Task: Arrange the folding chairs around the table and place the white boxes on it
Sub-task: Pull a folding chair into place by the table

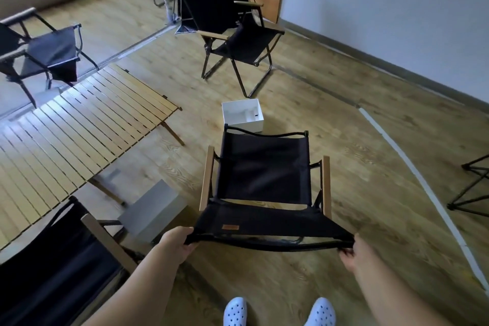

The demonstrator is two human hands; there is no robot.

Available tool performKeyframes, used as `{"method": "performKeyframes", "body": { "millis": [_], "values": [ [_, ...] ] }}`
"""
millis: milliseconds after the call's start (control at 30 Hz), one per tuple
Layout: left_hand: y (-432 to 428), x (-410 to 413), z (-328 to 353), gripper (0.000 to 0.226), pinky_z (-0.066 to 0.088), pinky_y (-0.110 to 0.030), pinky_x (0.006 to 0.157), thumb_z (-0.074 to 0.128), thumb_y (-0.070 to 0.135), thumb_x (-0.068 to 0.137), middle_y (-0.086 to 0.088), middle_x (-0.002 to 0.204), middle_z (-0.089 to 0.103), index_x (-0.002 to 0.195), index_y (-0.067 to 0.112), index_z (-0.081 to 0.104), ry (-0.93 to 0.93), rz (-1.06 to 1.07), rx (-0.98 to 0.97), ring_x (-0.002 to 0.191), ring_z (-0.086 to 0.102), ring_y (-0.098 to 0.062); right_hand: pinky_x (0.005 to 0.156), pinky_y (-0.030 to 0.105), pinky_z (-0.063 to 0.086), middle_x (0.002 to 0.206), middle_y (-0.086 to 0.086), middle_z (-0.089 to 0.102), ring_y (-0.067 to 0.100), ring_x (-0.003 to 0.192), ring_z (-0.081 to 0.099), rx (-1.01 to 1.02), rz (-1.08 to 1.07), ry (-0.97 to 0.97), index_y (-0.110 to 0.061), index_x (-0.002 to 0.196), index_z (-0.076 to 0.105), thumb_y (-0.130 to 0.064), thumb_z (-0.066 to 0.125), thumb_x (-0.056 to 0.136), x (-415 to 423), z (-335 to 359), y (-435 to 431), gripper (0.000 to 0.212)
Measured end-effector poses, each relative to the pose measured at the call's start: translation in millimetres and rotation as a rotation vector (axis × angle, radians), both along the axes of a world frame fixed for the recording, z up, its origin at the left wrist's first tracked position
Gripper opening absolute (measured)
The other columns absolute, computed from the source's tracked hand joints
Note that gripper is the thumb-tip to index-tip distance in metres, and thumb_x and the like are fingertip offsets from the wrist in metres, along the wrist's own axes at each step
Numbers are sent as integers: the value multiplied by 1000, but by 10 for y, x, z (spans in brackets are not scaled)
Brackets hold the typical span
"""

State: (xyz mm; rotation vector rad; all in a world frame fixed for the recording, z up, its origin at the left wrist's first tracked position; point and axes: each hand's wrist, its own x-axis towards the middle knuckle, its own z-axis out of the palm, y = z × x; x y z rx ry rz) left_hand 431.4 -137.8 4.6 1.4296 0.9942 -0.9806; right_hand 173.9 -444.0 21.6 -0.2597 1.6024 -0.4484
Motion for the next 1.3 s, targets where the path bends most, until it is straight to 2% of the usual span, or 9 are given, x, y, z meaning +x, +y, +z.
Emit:
{"method": "performKeyframes", "body": {
  "millis": [100, 233, 300, 500, 600, 767, 967, 1067, 1300],
  "values": [
    [-56, -125, -5, 17, 50, -37, 91, 50, -4, 96, -18, 100, 50, 112, 1, 48, -34, 40, -4, 99, 56, -32, 110, 35, 33, 122, 21, 57, 30, 130, 47, 16, 86, 24, 0, 125, 51, -17, 34, 105, 14, -11, -141, 31],
    [-85, -295, -36, 21, 49, -41, 98, 52, -1, 96, -21, 117, 53, 117, -3, 50, -84, 94, 10, 107, 57, -34, 96, 29, 43, 45, 13, 58, 22, 63, 56, 30, 188, 52, -5, 93, 52, -9, 34, 102, 21, -73, -406, 20],
    [-74, -440, -77, 17, 49, -42, 98, 52, 0, 96, -21, 116, 55, 113, -3, 52, -84, 132, 15, 104, 58, -34, 105, 32, 39, 63, 16, 56, 21, 65, 49, 28, 238, 56, -5, 85, 50, -11, 36, 103, 15, -128, -592, 23],
    [-131, -996, -78, 10, 48, -40, 95, 49, -1, 97, -19, 102, 55, 103, -5, 55, -118, 320, 43, 97, 59, -31, 106, 38, 39, 85, 13, 48, 29, 107, 56, 81, 439, 14, -3, 133, 46, -17, 43, 103, 152, -133, -1044, 33],
    [-182, -1256, 2, 13, 56, -28, 62, 44, -1, 99, -20, 96, 53, 103, -7, 54, -112, 370, 54, 76, 55, -25, 105, 39, 39, 100, 17, 54, 28, 124, 54, 62, 516, -14, 0, 140, 41, -18, 43, 104, 304, -111, -1162, 41],
    [-245, -1574, 108, 27, 37, -18, 25, 39, -1, 101, -15, 75, 44, 76, -2, 47, -121, 427, 79, 64, 42, -22, 101, 41, 42, 86, 14, 52, 31, 88, 64, 44, 651, -34, -6, 131, 47, -23, 45, 103, 638, -102, -1269, 32],
    [-252, -1716, 40, 25, 46, -22, 32, 41, 0, 101, -15, 81, 48, 78, 0, 50, -93, 591, 37, 68, 47, -22, 95, 37, 44, 100, 16, 54, 30, 93, 60, 45, 774, -1, -5, 108, 48, -18, 38, 105, 957, -124, -1335, 16],
    [-273, -1678, -2, 21, 50, -29, 50, 41, 1, 101, -14, 81, 49, 84, 0, 52, -84, 653, 24, 70, 48, -22, 104, 40, 40, 109, 20, 57, 31, 129, 48, 25, 823, 16, -3, 112, 48, -15, 35, 105, 1114, -63, -1348, 20],
    [-293, -1401, -138, 15, 42, -34, 97, 46, 2, 100, -24, 118, 55, 97, -4, 59, -83, 745, -4, 94, 59, -31, 112, 43, 36, 146, 23, 41, 36, 135, 42, -4, 911, 76, -2, 117, 41, -11, 31, 105, 1561, 39, -1397, 18]
  ]
}}
